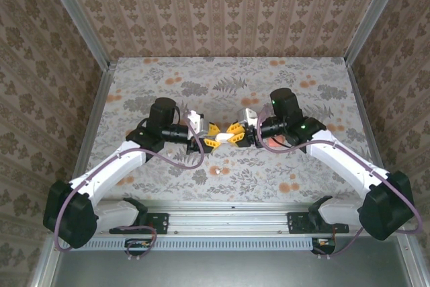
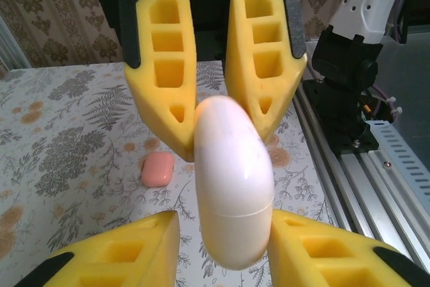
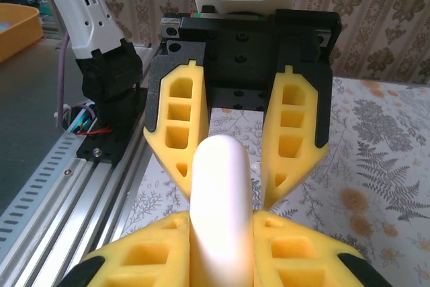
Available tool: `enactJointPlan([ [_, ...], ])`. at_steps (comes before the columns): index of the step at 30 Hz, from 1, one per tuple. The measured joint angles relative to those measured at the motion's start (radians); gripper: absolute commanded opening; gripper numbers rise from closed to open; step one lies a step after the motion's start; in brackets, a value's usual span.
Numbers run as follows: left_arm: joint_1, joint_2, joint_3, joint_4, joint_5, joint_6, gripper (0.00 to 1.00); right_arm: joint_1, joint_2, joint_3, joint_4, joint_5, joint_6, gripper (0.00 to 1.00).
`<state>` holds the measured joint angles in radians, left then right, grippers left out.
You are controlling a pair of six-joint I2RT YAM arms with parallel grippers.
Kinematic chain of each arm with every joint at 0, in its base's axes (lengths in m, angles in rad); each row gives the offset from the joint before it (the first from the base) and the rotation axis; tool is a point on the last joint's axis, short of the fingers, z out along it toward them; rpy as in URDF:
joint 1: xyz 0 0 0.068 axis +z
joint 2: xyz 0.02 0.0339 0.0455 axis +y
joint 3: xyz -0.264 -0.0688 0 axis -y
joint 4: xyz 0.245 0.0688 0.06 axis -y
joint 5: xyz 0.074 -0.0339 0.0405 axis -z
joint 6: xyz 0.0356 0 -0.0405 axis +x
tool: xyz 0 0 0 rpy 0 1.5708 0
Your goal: Insert the wireless bluetooth earbuds into the charging case
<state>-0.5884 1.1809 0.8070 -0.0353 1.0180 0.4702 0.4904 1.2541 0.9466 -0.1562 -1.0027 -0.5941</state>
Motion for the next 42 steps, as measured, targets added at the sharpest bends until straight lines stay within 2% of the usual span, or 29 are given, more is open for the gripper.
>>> enactJointPlan([
  [26, 0.001, 0.010, 0.000, -0.005, 0.023, -0.007, 0.26, 0.013, 0.043, 0.000, 0.048, -0.019, 0.041, 0.20],
  [31, 0.001, 0.010, 0.000, -0.011, 0.020, -0.011, 0.16, 0.013, 0.044, 0.000, 0.048, -0.019, 0.045, 0.20],
  [37, 0.000, 0.009, 0.000, -0.013, 0.016, -0.014, 0.11, 0.016, 0.049, 0.000, 0.053, -0.009, 0.053, 0.37],
  [42, -0.005, 0.009, 0.000, -0.018, 0.011, -0.013, 0.10, 0.019, 0.049, 0.000, 0.074, 0.023, 0.083, 0.41],
])
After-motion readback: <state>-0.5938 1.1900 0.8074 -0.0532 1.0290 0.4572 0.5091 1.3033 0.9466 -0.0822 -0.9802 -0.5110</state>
